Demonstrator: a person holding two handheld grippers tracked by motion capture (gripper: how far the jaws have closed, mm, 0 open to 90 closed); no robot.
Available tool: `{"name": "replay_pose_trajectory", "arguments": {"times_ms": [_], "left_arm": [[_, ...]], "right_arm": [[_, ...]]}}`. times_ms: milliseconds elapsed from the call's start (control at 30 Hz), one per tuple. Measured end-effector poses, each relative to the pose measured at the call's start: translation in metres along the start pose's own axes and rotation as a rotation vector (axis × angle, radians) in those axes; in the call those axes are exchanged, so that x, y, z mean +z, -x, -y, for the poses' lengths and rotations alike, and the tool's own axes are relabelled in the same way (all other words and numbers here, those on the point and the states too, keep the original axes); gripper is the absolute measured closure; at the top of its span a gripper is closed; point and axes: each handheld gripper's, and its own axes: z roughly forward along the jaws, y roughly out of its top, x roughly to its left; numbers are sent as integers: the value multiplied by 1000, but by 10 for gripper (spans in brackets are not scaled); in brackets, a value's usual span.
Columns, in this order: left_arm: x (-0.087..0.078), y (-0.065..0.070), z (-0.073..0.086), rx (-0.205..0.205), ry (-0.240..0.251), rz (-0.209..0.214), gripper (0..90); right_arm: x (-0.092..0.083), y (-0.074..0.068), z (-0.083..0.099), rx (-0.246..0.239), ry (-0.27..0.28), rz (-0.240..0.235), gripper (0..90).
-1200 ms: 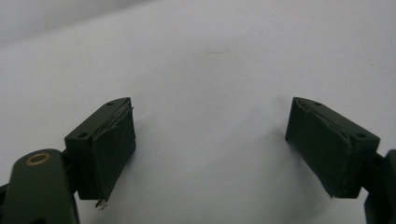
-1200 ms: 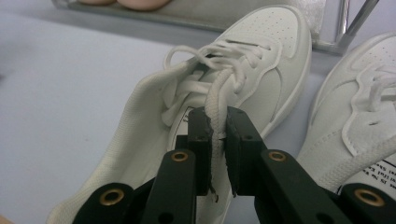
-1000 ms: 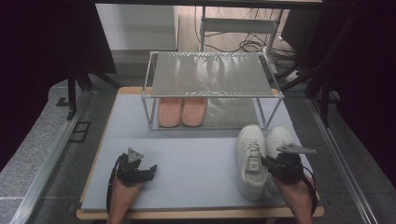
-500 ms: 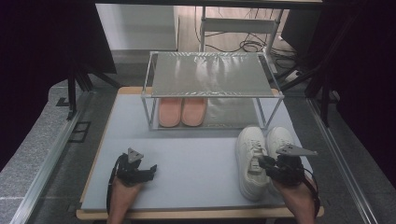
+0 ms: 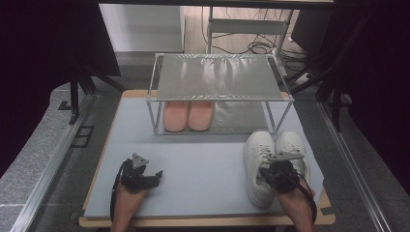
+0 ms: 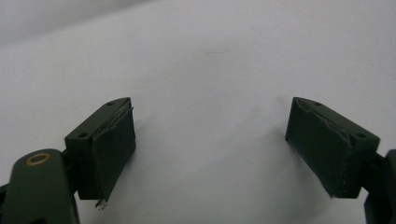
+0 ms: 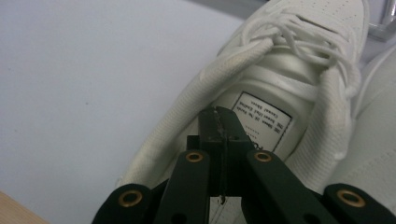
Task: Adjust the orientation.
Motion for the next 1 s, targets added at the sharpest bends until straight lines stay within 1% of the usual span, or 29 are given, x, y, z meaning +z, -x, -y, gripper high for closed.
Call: {"name": "replay_pose_trajectory", "arguments": {"times_ms": [33, 100, 167, 300, 400, 467, 567, 600, 667, 700, 767, 833, 900, 967, 1000], "left_arm": [[0, 0, 0, 0, 0, 0, 159], [0, 0, 0, 1, 0, -1, 159], [0, 0, 0, 1, 0, -1, 159], [0, 0, 0, 1, 0, -1, 159], [0, 0, 0, 1, 0, -1, 159], [0, 0, 0, 1, 0, -1, 159], [0, 0, 0, 2, -1, -1, 159], [0, 0, 0, 2, -1, -1, 159], [0, 0, 0, 0, 1, -1, 159], [0, 0, 0, 0, 1, -1, 159], [0, 0, 0, 0, 2, -1, 159], [0, 0, 0, 0, 1, -1, 159], [0, 0, 0, 2, -1, -1, 159], [0, 0, 0, 2, -1, -1, 159], [0, 0, 0, 2, 0, -1, 159]], "right_arm": [[0, 0, -1, -9, -2, 15, 900], [2, 1, -2, -5, -13, 6, 900], [4, 0, -4, -13, -21, 1, 900], [5, 0, -3, -11, -15, -31, 900], [6, 0, -3, -12, -12, -36, 900], [3, 2, -2, -7, -8, -38, 900], [-5, 5, 0, 18, 15, -62, 900], [-9, 5, 1, 22, 27, -72, 871], [-14, 5, 1, 30, 44, -88, 780], [-16, 5, 0, 37, 51, -97, 752], [-17, 4, -2, 43, 56, -110, 668], [-12, 2, -5, 56, 49, -114, 632], [-6, 2, -7, 70, 37, -105, 599], [0, 3, -9, 91, 29, -111, 594], [2, 3, -9, 95, 25, -106, 595]]}}
